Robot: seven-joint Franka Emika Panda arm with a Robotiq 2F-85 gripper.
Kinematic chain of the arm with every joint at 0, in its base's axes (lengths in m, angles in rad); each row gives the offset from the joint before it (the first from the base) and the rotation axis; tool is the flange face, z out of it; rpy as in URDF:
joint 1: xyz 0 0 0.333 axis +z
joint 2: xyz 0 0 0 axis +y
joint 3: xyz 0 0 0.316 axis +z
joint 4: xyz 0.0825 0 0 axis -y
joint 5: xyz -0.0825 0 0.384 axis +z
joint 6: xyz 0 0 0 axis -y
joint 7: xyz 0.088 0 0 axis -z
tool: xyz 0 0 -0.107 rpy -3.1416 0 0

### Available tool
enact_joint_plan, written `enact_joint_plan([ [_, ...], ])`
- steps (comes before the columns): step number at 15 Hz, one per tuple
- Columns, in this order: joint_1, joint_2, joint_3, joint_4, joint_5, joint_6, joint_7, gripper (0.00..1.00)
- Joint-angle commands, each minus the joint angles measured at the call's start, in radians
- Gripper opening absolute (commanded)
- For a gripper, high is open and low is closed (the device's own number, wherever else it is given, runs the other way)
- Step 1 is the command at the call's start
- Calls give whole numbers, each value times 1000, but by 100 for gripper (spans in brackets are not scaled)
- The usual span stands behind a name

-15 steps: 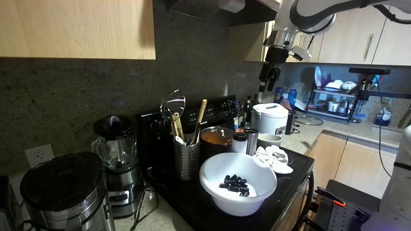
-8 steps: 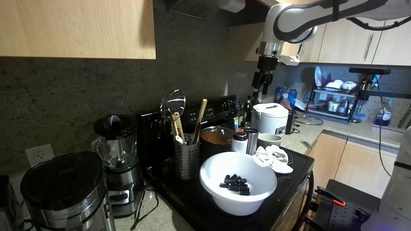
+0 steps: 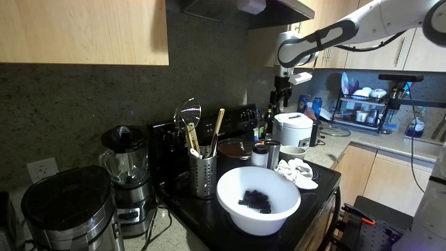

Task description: Put the bowl on the right plate of the stove

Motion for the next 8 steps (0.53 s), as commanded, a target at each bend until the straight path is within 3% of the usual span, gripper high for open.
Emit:
enact_joint_plan([
  [1,-41,127,-21,127,-11,-45,-48,100],
  [8,-99,242,-21,165,8,-149,-174,100],
])
